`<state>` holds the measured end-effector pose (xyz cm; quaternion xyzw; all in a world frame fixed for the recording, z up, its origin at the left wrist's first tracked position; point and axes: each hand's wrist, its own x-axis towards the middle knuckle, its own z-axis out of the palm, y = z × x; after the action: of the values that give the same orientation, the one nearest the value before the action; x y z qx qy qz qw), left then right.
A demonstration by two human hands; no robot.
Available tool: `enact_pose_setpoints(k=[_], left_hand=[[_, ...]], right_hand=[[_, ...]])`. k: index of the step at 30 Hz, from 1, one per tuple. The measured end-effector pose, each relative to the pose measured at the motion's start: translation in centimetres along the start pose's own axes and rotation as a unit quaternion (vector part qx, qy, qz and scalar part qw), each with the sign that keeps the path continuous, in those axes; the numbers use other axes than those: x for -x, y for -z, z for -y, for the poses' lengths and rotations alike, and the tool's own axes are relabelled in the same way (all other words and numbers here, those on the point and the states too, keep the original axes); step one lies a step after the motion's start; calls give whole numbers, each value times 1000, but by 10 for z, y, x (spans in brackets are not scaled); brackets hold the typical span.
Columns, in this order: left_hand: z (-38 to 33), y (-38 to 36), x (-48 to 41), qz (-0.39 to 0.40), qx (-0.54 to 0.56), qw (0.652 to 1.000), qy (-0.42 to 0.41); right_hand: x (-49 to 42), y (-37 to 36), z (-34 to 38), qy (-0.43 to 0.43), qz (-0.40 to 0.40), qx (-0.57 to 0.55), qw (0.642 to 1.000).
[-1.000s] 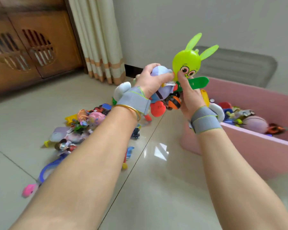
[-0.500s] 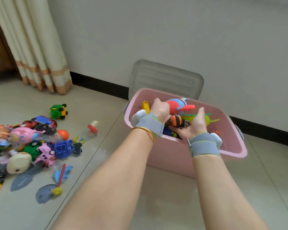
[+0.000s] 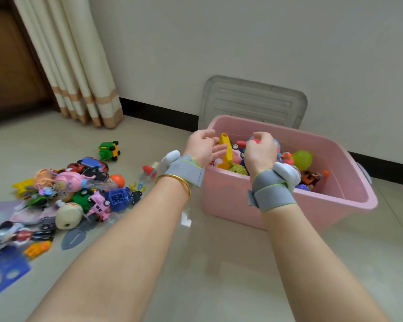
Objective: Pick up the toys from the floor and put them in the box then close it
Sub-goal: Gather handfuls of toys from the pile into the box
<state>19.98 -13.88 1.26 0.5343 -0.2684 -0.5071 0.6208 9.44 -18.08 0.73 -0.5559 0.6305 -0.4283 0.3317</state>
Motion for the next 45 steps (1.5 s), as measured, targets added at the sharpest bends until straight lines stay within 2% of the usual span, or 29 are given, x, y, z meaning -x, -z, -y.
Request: enact_pose_setpoints(k=[5,7,9,10,12,14,17,19,22,25,26,28,29,30,31,32,36,38,41,43,45], left_hand=[[4,94,25,-48,-104,993,0],[8,150,43,-90,-179,979,25],[15,207,65,-123,-261,955,74],[21,222,71,-113,-299,942,103],[26,264,101,-93,-379,901,190],[36,285,121,-31,-476,836,271],[53,310,149,46,-624,715,310],[67,317,160,85,-674,660,320],[86,313,159,123,-721,603,318],[101,300,154,130,-738,592,297],[107,293,154,132,-756,575,285],[118,283,157,137,-819,497,249],[124,279,157,142,-840,468,233],[132,279,155,144,-847,457,229],[136,280,153,137,-844,466,228],[136,281,150,115,-832,493,228],[117,309,140,-30,-738,634,228],[104,332,140,-124,-688,684,209],[84,374,148,-272,-612,717,193],[75,403,158,-339,-573,709,232],[71,422,169,-358,-538,703,297]], right_hand=[[76,-79,10,53,165,6,985],[118,-118,5,69,255,10,964],[159,-152,-7,97,334,70,935],[166,-159,-19,108,366,112,917],[197,-184,-39,129,434,178,874],[205,-195,-61,153,457,262,836],[214,-214,-79,194,473,378,772],[219,-226,-90,195,480,415,748],[220,-228,-104,206,456,452,739],[222,-231,-105,234,429,456,744],[222,-233,-106,243,423,454,745],[223,-233,-106,258,416,439,753],[223,-233,-107,261,414,426,761],[224,-234,-108,260,415,412,768],[225,-234,-108,255,416,404,774],[226,-234,-107,247,417,400,777],[229,-240,-101,199,429,375,797],[231,-243,-99,181,437,349,809],[236,-248,-96,170,447,329,814],[240,-250,-94,167,457,315,815],[244,-251,-91,183,462,310,810]])
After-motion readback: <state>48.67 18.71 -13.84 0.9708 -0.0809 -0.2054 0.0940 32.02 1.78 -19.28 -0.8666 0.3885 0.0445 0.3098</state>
